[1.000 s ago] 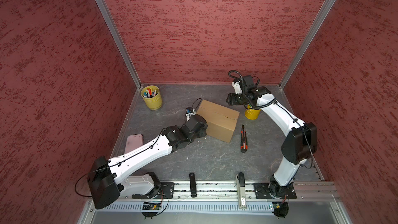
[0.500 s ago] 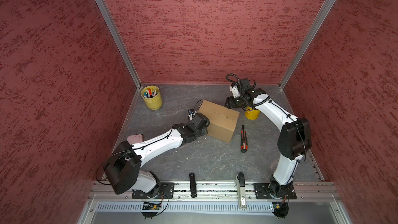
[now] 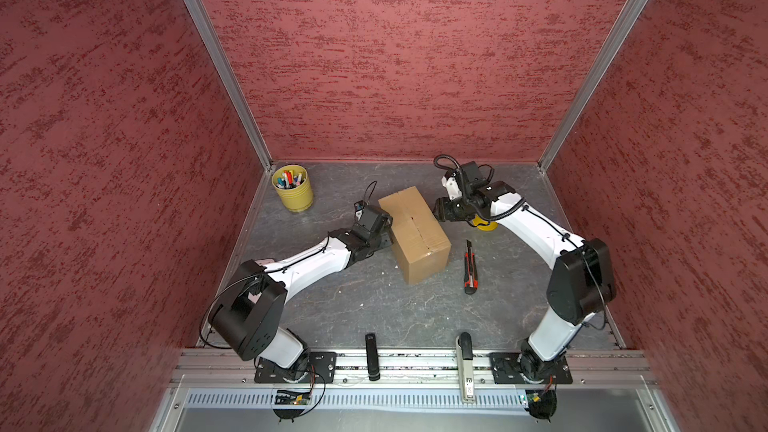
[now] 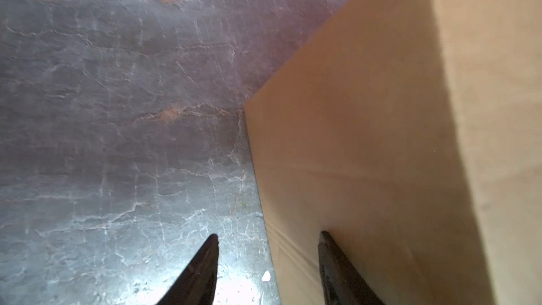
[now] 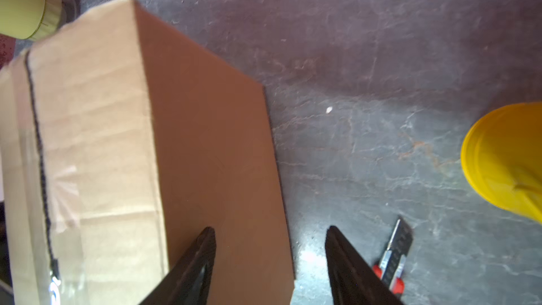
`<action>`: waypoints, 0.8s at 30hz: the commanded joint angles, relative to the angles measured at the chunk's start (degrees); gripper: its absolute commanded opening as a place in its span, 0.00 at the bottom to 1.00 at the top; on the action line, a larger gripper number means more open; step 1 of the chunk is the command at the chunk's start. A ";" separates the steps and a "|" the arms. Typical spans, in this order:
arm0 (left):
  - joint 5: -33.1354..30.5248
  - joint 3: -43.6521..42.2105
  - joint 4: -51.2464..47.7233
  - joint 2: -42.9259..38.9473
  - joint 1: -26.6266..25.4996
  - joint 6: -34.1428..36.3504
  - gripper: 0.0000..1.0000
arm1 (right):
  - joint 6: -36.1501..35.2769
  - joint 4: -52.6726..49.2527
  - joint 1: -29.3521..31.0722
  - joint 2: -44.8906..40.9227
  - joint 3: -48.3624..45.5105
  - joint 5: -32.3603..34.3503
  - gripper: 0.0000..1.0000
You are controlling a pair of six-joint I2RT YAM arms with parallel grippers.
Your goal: Unpack the express box
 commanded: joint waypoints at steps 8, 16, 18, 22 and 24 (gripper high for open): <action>5.59 -4.00 2.72 -7.42 -0.51 0.94 0.55 | 9.76 2.91 2.21 -11.18 -5.56 11.28 0.63; 5.46 -7.17 0.75 -12.81 -1.64 0.06 0.55 | 13.21 -4.14 2.22 -20.19 -10.73 15.52 0.64; 5.18 -7.31 0.02 -14.01 -1.61 0.14 0.55 | 13.83 -5.05 2.25 -21.83 -13.16 15.92 0.65; 4.41 -6.46 -2.32 -16.19 -1.52 0.76 0.55 | 15.05 -5.05 2.32 -24.52 -19.13 16.05 0.65; 3.73 -5.86 -3.62 -17.22 -1.52 1.11 0.55 | 15.83 -5.35 2.32 -25.20 -21.71 15.95 0.65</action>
